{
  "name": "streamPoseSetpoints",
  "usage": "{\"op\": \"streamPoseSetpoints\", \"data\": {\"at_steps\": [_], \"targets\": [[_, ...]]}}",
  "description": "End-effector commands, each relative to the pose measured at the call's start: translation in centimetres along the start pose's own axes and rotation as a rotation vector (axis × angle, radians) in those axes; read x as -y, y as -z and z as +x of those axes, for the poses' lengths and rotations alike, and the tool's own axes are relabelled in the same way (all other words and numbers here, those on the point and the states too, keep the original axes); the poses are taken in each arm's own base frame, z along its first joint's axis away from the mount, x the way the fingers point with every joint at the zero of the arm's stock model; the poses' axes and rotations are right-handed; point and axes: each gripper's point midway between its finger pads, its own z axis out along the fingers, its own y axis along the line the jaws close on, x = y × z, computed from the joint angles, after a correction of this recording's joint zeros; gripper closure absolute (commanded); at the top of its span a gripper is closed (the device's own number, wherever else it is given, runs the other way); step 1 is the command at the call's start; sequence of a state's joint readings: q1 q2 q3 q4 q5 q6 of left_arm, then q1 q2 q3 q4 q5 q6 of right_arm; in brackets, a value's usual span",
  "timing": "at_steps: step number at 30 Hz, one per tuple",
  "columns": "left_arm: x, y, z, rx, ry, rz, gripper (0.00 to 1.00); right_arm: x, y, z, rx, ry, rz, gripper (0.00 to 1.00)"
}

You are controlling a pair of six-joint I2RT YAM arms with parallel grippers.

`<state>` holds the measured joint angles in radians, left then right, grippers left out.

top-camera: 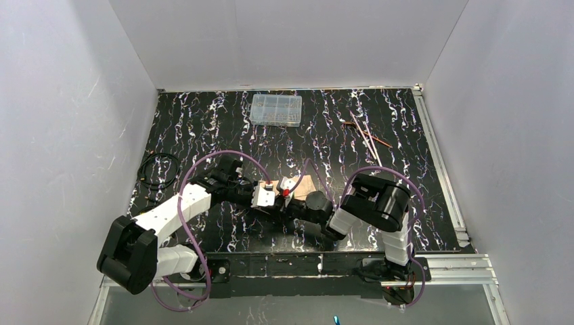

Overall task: Fold the napkin into a case and place the utensils inside
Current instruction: Pass from the left arm to the right

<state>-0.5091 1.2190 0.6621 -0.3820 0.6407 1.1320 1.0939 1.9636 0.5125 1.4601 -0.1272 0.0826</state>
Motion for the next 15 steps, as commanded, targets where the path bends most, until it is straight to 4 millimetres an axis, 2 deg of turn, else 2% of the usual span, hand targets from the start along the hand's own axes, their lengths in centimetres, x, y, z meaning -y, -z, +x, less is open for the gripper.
{"op": "streamPoseSetpoints", "data": {"at_steps": [1, 4, 6, 7, 11, 15], "targets": [[0.3, 0.3, 0.3, -0.005, 0.03, -0.006, 1.0, -0.1, -0.3, -3.1, 0.082, 0.02, -0.017, 0.75], [0.2, 0.6, -0.1, -0.001, 0.04, -0.007, 1.0, -0.3, -0.7, -2.8, 0.067, 0.021, -0.036, 0.86], [-0.4, 0.9, -0.4, -0.002, 0.06, -0.037, 0.76, -0.4, -0.9, -2.5, 0.055, 0.018, -0.048, 0.92], [-0.8, 1.2, -0.5, -0.005, 0.072, -0.057, 0.68, -0.3, -0.9, -2.4, 0.051, 0.017, -0.048, 0.93], [-1.9, 2.8, -1.0, 0.007, 0.156, -0.104, 0.55, -0.1, -0.9, -2.1, 0.038, 0.014, -0.044, 0.95], [-1.7, 4.3, -1.8, 0.028, 0.244, -0.094, 0.52, 0.1, -1.0, -1.9, 0.029, 0.007, -0.042, 0.96]]}}
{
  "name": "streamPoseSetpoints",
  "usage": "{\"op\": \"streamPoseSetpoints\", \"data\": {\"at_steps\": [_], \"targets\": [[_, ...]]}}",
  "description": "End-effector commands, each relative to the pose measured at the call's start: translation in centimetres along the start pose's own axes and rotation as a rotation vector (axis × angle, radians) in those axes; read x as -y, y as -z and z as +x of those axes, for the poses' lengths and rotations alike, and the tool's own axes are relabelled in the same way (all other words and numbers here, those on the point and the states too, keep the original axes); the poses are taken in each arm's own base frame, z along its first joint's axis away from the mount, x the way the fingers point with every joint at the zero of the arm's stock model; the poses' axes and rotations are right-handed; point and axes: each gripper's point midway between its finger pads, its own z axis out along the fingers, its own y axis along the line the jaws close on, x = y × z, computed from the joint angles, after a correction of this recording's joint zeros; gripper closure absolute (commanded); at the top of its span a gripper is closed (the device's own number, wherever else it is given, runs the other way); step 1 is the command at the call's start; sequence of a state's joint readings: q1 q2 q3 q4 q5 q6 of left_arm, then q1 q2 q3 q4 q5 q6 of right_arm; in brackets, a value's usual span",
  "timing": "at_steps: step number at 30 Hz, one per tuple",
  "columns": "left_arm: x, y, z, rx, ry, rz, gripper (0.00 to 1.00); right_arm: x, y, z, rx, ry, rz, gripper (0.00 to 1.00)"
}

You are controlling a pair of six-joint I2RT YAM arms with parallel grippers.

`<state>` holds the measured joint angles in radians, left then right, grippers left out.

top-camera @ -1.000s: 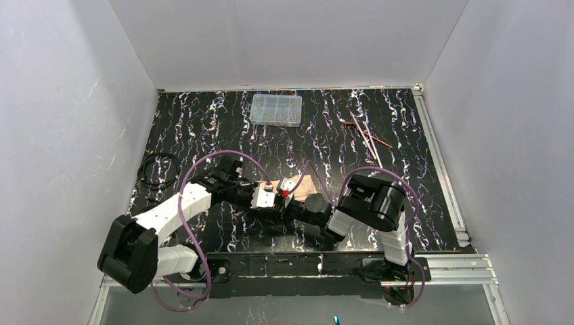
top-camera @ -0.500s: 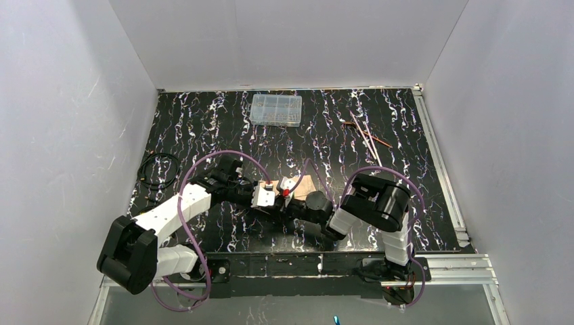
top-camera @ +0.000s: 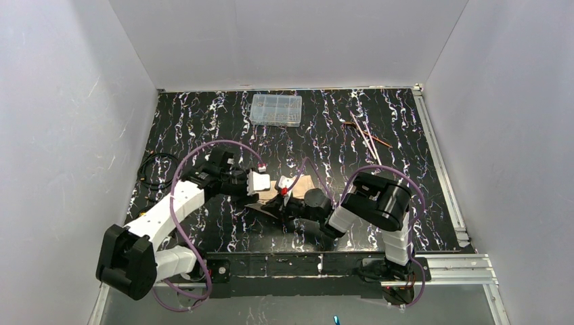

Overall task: Fold the napkin into a case and place the utensils inside
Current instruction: Pass from the left arm to the right

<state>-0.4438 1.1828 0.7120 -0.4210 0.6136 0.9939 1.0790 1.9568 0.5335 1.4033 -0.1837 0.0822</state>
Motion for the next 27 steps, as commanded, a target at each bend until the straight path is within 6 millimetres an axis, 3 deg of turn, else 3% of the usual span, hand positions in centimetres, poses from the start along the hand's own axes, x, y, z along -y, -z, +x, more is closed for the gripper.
{"op": "streamPoseSetpoints", "data": {"at_steps": [1, 5, 9, 14, 20, 27], "targets": [[0.4, 2.3, -1.8, 0.042, 0.091, 0.007, 0.51, 0.3, -0.8, -2.3, 0.059, 0.013, -0.005, 0.96], [0.5, 2.9, -0.7, 0.017, 0.092, -0.009, 0.5, 0.6, -0.9, -2.5, 0.057, 0.004, -0.002, 0.97], [-2.4, 2.9, 0.9, -0.015, 0.181, -0.113, 0.47, 1.0, -1.0, -3.1, 0.052, -0.012, -0.005, 0.98], [-5.4, 2.0, 1.9, -0.05, 0.219, -0.176, 0.67, 0.9, -1.5, -2.8, -0.003, -0.045, -0.038, 0.99], [-5.4, 0.4, 2.5, -0.043, 0.265, -0.135, 0.71, 0.4, -1.6, -2.1, -0.024, -0.075, -0.083, 0.99], [-5.6, -0.9, 4.2, -0.074, 0.231, -0.147, 0.67, 0.0, -1.6, -0.5, -0.054, -0.142, -0.131, 0.99]]}}
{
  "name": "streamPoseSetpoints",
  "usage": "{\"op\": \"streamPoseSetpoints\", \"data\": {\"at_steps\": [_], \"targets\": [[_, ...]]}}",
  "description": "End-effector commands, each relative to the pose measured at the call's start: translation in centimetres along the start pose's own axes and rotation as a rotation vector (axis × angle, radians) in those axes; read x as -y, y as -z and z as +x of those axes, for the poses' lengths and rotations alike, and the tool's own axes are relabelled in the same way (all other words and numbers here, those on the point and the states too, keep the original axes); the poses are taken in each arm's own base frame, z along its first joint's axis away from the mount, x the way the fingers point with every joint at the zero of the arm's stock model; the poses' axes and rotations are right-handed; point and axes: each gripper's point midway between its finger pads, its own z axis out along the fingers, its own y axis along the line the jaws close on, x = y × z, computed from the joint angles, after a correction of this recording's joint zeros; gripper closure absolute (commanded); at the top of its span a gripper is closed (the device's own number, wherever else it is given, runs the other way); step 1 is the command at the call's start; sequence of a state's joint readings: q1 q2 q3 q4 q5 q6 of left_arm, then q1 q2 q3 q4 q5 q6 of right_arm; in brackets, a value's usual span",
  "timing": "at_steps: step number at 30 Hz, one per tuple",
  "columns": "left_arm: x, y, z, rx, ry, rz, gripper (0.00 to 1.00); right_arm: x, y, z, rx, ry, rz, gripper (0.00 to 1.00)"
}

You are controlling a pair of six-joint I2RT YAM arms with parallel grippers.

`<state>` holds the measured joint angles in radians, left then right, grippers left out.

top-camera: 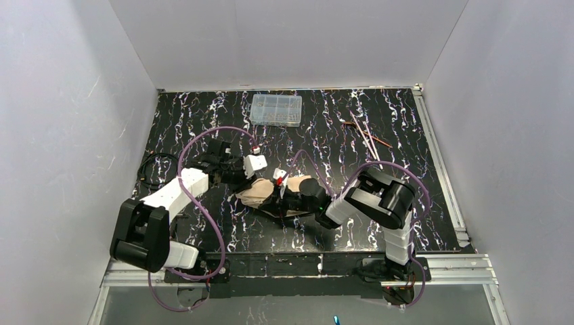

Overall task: Fold the napkin into a case and place the utensils inside
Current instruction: Pass from the left arm to the right, then pick up the top corner of the smaller rectangle folded napkin from the folded napkin.

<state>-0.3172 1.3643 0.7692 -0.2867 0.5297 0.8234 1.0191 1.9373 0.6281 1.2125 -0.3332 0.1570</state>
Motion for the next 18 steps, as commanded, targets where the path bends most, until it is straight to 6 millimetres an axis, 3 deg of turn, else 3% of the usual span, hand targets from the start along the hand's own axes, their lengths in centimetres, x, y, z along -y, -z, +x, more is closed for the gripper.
{"op": "streamPoseSetpoints", "data": {"at_steps": [1, 8, 12, 18], "targets": [[0.1, -0.7, 0.3, 0.005, -0.034, 0.003, 0.66, -0.3, -0.6, -0.6, 0.03, -0.049, -0.063, 0.99], [1.9, -1.0, 0.9, 0.003, -0.093, 0.081, 0.6, 0.2, -0.9, -0.5, 0.041, -0.175, -0.126, 0.99], [1.4, -1.4, 1.9, -0.022, -0.116, 0.052, 0.58, 0.1, -0.9, -0.4, 0.029, -0.187, -0.136, 0.99], [0.0, -1.8, 1.9, -0.034, -0.146, -0.018, 0.63, -0.2, -0.9, -0.3, 0.008, -0.21, -0.151, 0.99]]}}
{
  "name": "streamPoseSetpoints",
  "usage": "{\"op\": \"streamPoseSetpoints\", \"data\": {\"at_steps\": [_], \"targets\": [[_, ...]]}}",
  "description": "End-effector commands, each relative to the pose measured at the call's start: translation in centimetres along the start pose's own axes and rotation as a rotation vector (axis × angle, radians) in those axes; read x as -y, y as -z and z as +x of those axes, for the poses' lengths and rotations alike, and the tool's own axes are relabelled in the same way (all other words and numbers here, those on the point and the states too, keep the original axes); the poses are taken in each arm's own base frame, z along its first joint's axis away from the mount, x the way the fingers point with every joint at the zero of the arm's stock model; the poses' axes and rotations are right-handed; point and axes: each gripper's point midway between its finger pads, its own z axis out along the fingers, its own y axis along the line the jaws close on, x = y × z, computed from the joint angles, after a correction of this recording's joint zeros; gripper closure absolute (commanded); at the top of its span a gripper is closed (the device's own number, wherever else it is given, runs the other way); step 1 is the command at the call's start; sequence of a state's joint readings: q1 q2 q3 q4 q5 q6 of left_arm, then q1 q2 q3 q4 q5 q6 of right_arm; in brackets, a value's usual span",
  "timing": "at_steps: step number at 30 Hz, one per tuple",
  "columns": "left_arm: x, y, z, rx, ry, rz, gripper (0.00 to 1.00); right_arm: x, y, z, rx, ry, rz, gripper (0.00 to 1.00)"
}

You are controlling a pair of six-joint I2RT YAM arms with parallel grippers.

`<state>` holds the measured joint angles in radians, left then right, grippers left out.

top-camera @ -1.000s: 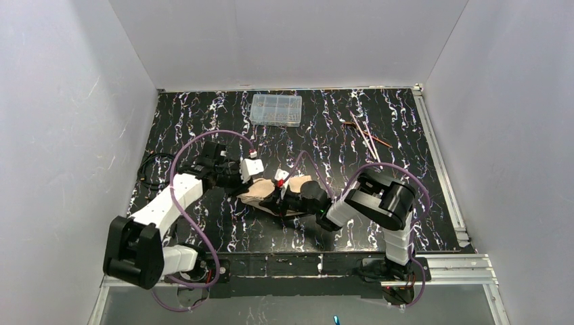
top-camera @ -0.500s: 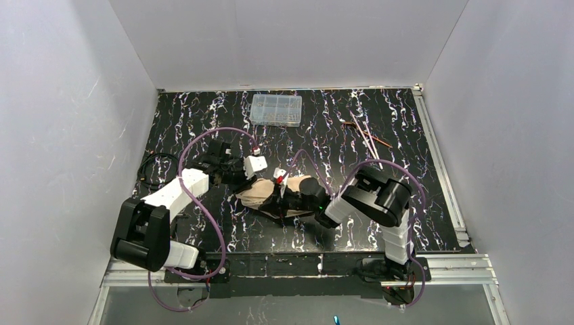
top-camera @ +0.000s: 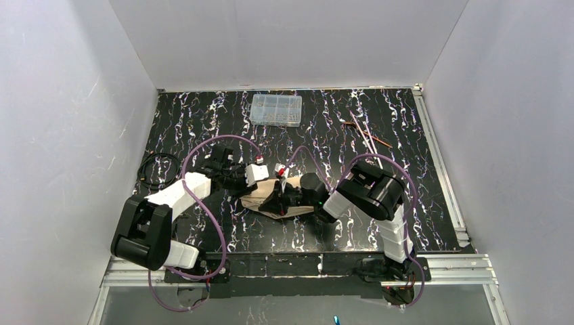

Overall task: Fold the napkin into a case and place the utensils inside
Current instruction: Pick up the top corner of the smaller rectangle folded napkin from the folded napkin.

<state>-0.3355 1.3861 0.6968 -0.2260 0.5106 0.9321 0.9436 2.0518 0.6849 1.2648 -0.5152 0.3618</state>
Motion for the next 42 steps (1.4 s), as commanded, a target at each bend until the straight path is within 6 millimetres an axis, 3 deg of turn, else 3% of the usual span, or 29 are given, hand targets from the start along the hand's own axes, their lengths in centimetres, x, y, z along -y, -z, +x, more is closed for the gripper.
{"op": "streamPoseSetpoints", "data": {"at_steps": [1, 9, 16, 21, 28, 42], "targets": [[-1.1, -0.3, -0.1, -0.006, -0.046, -0.053, 0.63, -0.8, -0.6, -1.5, 0.022, 0.004, -0.048, 0.99], [-0.5, -0.8, -0.3, -0.005, -0.066, -0.039, 0.58, -0.7, -0.7, -0.9, -0.005, -0.017, -0.048, 0.99], [-0.9, -1.3, 0.9, -0.051, -0.08, -0.06, 0.58, -0.5, -0.7, -1.1, -0.014, -0.04, -0.04, 0.99], [-1.8, -0.9, 0.4, -0.061, -0.055, -0.089, 0.75, -0.2, -0.8, -0.9, -0.036, -0.068, -0.025, 0.99], [-1.5, -0.9, 0.2, -0.049, -0.049, -0.077, 1.0, -0.1, -0.8, -1.0, -0.033, -0.075, -0.018, 0.99], [-0.8, -0.4, -0.9, 0.015, -0.033, -0.085, 1.0, 0.7, -1.1, -3.3, -0.065, -0.176, 0.016, 0.99]]}}
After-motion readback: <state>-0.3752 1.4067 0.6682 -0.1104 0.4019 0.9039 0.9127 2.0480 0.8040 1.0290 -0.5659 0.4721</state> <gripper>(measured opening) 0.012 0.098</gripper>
